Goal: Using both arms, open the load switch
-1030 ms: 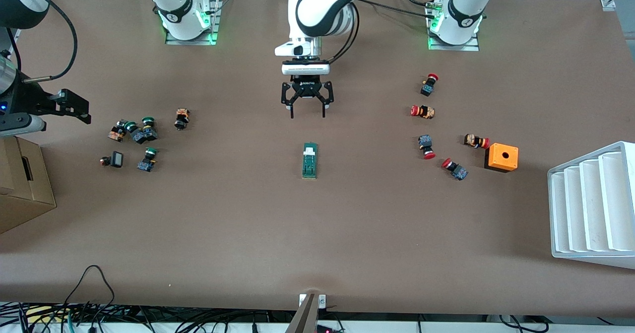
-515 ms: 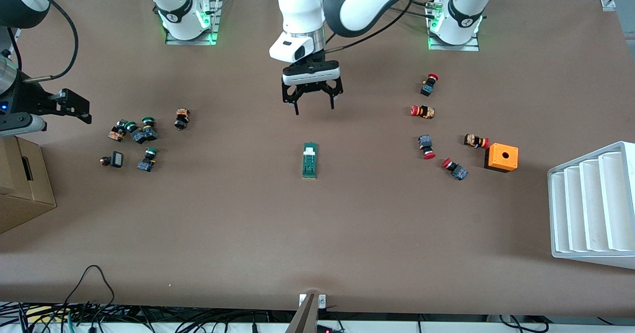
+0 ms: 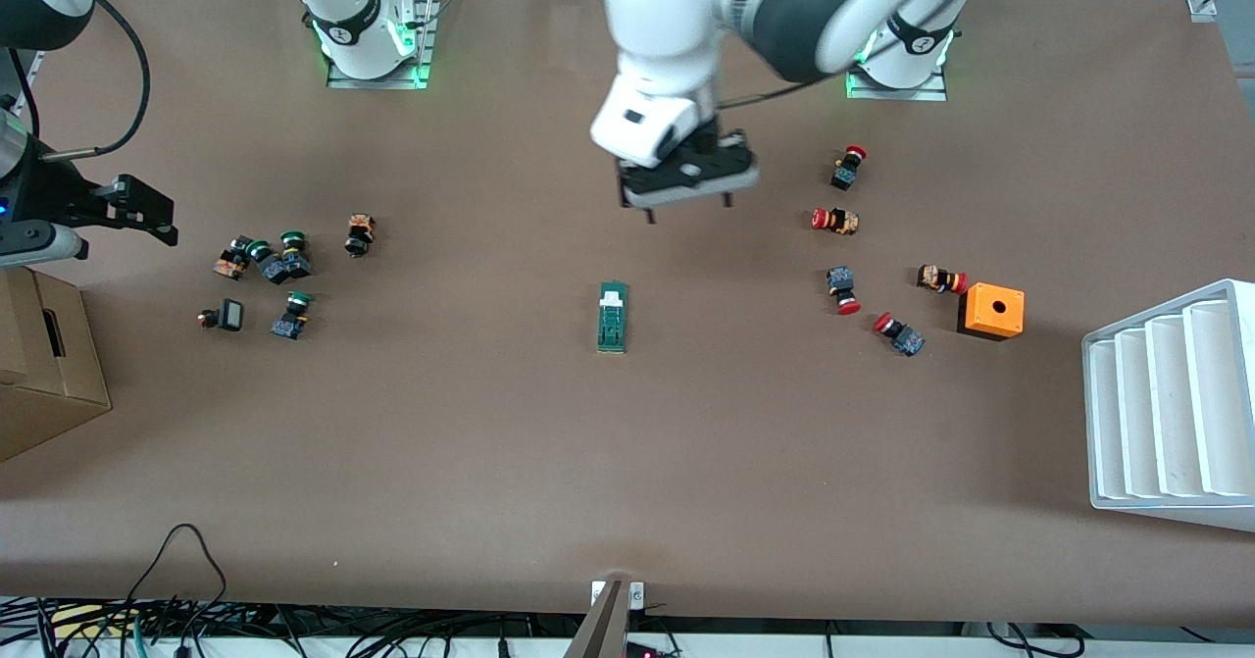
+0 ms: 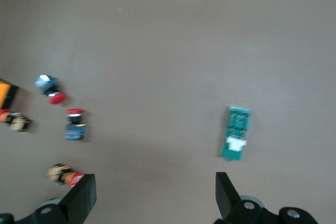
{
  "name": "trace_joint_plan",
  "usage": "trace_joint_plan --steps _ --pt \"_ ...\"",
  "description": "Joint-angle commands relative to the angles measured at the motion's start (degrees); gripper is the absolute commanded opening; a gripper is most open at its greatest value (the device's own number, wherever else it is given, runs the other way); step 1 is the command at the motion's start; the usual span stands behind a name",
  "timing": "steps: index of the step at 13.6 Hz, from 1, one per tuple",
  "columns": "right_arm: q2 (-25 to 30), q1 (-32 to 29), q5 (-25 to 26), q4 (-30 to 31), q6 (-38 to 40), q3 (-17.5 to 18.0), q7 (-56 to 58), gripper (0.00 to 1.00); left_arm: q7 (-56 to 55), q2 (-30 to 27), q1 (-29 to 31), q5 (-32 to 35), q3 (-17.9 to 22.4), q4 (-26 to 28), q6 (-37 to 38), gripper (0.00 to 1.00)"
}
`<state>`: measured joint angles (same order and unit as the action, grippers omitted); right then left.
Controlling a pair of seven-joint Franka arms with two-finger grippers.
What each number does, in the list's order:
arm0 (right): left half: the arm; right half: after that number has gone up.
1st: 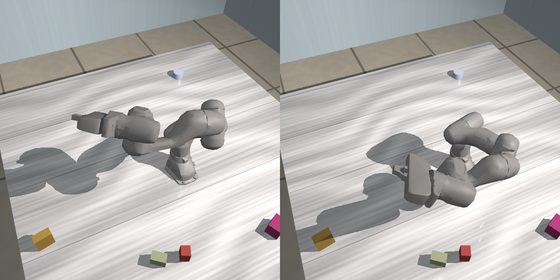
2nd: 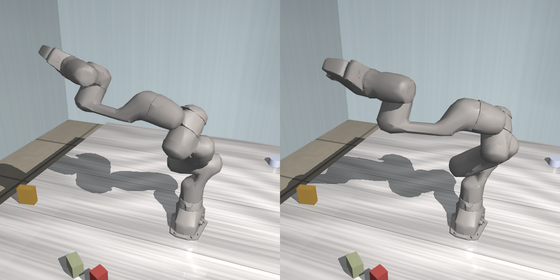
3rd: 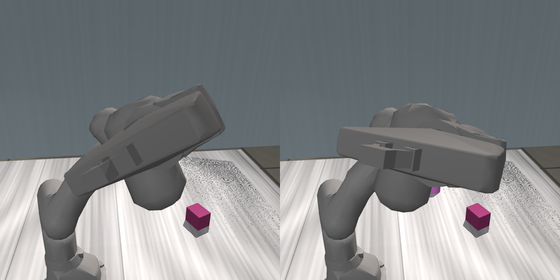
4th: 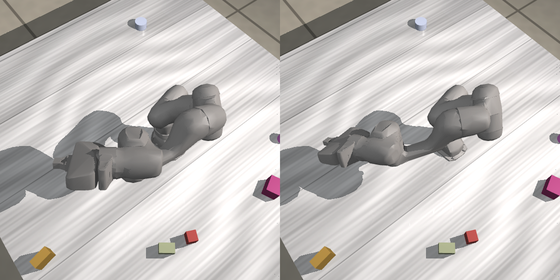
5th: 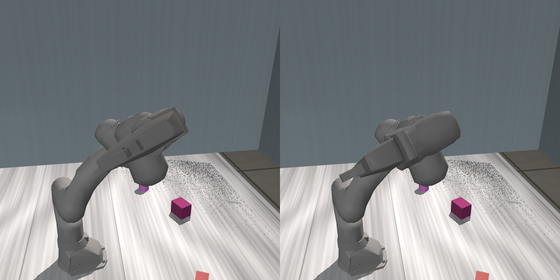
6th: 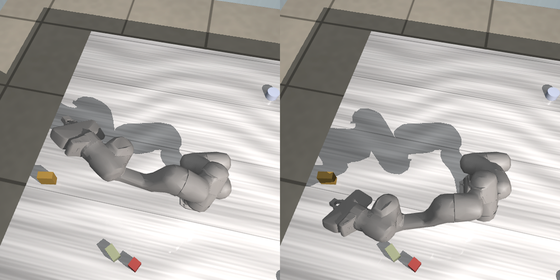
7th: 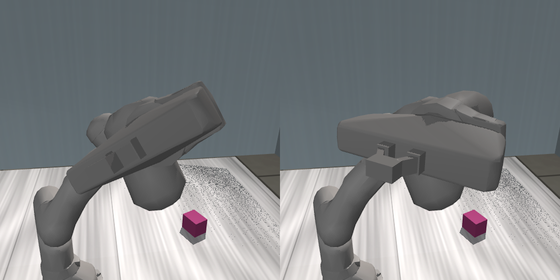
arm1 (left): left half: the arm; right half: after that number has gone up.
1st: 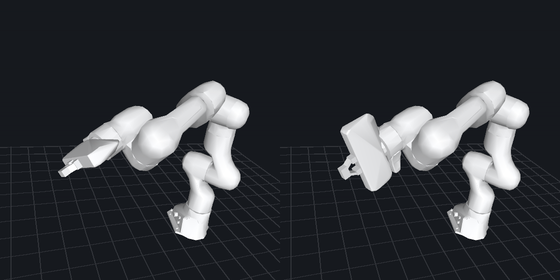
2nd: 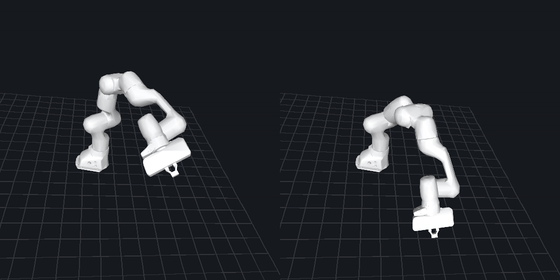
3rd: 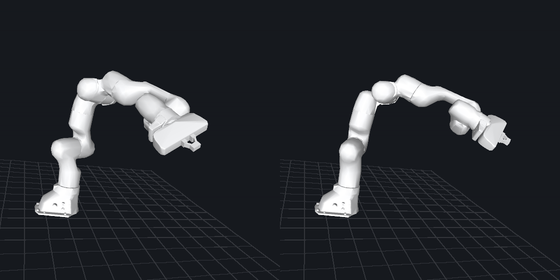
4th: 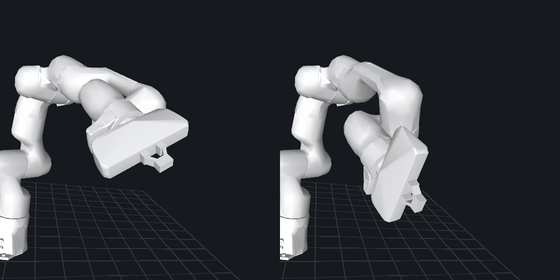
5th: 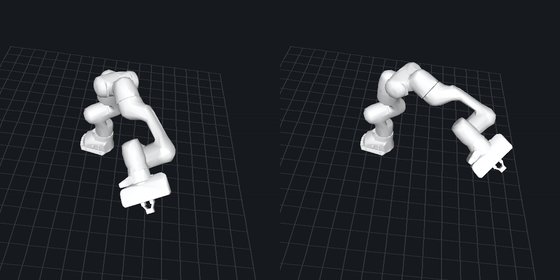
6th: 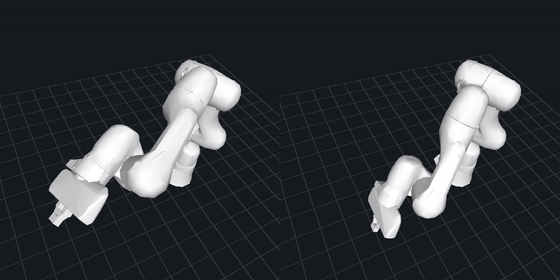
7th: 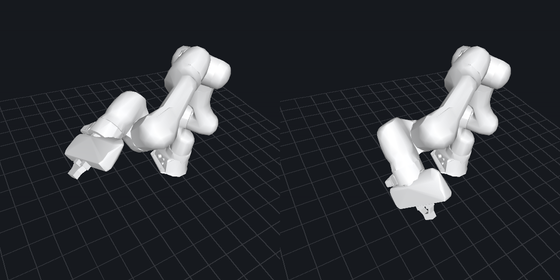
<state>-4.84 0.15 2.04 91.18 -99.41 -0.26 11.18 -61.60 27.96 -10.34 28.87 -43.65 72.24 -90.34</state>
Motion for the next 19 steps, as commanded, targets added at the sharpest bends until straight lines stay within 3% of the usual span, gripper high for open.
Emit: trace_joint_plan --steps 1,6,10,12,14,17,19 --pt "0.35 -0.06 -1.07 -0.74 -0.08 0.35 -0.37 1.00 10.85 0.43 6.00 -3.91 -1.00 -4.65 5.69 1.00" --pt "0.53 1.00 -2.39 -1.53 0.35 0.35 -0.20 1.00 21.42 0.43 17.61 -10.59 -1.00 -8.96 12.37 1.00" --pt "0.53 1.00 -2.39 -1.80 0.44 0.17 -0.28 1.00 23.35 0.43 22.54 -11.91 -1.00 -8.96 13.87 1.00" --pt "0.44 1.00 -2.21 -1.80 1.14 0.26 -0.28 1.00 29.30 -1.14 23.78 -14.79 1.01 -8.87 13.97 1.00" --pt "0.44 1.09 -1.95 -1.89 1.23 0.35 -0.19 1.00 33.97 -3.34 23.08 -20.49 9.85 -8.87 14.05 1.00" --pt "0.44 1.09 -1.95 -1.89 1.23 0.35 -0.28 1.00 52.05 -8.00 15.73 -29.20 30.93 -7.55 14.05 1.00" --pt "0.44 1.09 -1.95 -1.89 1.23 0.35 -0.28 1.00 60.85 -10.28 11.84 -30.63 40.71 -5.28 13.88 1.00"
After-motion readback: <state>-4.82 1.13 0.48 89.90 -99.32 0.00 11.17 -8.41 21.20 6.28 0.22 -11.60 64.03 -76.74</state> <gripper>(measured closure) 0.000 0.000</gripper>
